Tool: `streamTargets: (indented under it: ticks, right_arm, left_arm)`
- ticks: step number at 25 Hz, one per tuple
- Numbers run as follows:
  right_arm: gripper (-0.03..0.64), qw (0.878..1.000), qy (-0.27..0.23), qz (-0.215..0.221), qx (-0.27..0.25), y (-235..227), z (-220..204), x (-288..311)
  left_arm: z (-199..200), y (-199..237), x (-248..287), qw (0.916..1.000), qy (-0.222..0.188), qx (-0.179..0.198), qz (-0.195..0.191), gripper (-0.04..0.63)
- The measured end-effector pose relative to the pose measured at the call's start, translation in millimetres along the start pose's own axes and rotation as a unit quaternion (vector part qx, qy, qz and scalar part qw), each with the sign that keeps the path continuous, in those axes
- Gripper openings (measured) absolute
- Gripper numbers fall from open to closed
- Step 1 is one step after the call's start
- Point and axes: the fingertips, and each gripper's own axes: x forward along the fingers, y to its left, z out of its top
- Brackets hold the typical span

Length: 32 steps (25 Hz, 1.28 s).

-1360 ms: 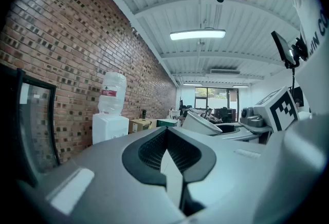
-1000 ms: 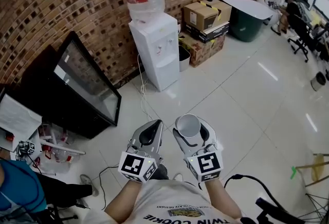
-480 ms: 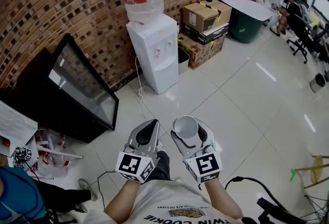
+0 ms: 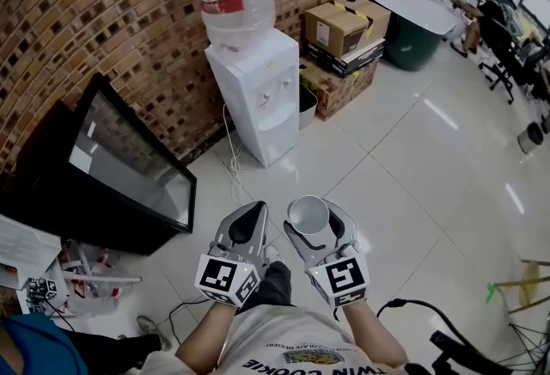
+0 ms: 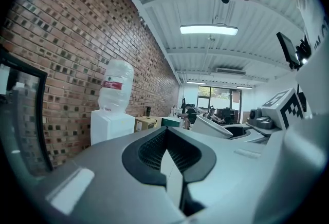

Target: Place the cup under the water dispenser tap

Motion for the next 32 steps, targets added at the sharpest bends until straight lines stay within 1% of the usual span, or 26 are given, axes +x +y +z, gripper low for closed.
streamTargets:
  ticks: [4, 14, 20, 26, 32]
  right_arm:
    - [0.328, 1.000, 0.011, -0.004, -0.003, -12, 8, 39]
    - [0.328, 0.999, 0.033, -0.003, -0.028, -25, 33, 141]
    - [0.328, 0.998, 0.038, -0.005, -0.043, -30, 42, 183]
    - [0.328, 0.998, 0.038, -0.007, -0.044, -34, 43, 205]
    - [0.328, 0.998, 0.041, -0.007, -0.043, -45, 39, 223]
  left_arm:
    - [6, 30, 28, 0.9999, 0.000, -0.005, -0.009, -0.009]
    - [11, 108, 82, 0.9990, 0.000, -0.035, -0.027, -0.009]
    - [12, 143, 104, 0.9988, -0.002, -0.040, -0.028, -0.009]
    - [15, 163, 115, 0.9989, -0.008, -0.039, -0.025, -0.009]
    - [15, 171, 130, 0.9991, -0.012, -0.034, -0.024, -0.009]
